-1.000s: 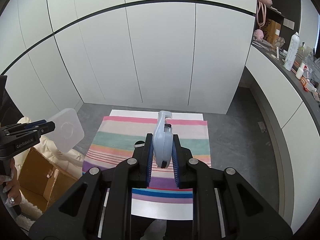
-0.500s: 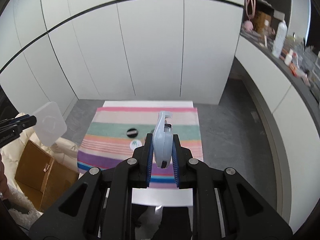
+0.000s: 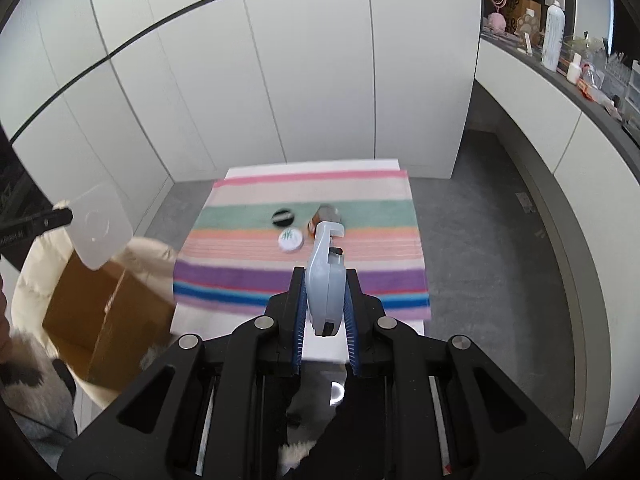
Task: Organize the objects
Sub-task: 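Carry the container and clip over to the cardboard box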
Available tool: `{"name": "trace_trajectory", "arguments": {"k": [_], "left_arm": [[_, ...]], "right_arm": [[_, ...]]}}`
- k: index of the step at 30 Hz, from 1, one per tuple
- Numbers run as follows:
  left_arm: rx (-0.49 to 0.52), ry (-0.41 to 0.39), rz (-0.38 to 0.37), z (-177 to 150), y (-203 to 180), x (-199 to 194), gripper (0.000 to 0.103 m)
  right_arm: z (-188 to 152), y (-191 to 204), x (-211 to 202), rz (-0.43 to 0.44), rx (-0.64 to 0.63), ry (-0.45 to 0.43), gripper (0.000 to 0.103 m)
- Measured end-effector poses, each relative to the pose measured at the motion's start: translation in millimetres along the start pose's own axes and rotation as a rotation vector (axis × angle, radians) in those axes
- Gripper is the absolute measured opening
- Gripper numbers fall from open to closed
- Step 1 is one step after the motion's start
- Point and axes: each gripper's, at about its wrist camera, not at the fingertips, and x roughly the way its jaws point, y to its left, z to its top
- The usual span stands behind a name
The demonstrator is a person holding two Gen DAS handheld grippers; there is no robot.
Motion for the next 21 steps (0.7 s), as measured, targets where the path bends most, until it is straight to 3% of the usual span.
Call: {"name": "trace_trajectory", "arguments": {"k": [5,10,16,21], "left_arm": [[-0.029,0.033,-0.039,-37,12,4,0.027],[-0.038,0.031,-0.025,-57,26,8,0.027],[-0.080,0.001,0.005,-57,50,9,0.027],[-0.119,0.005,0.013,-62,72,10,0.027]], "right_arm": [[-45,1,-3,0.054,0.064,0.044,0.018],[-75,-4,-7,0.028,0.085,0.080,0.018],[-74,-4,-6,-0.018,0.089,0.097,0.018],[-61,23,0,-0.006,0.031,0.101,0.018]]}}
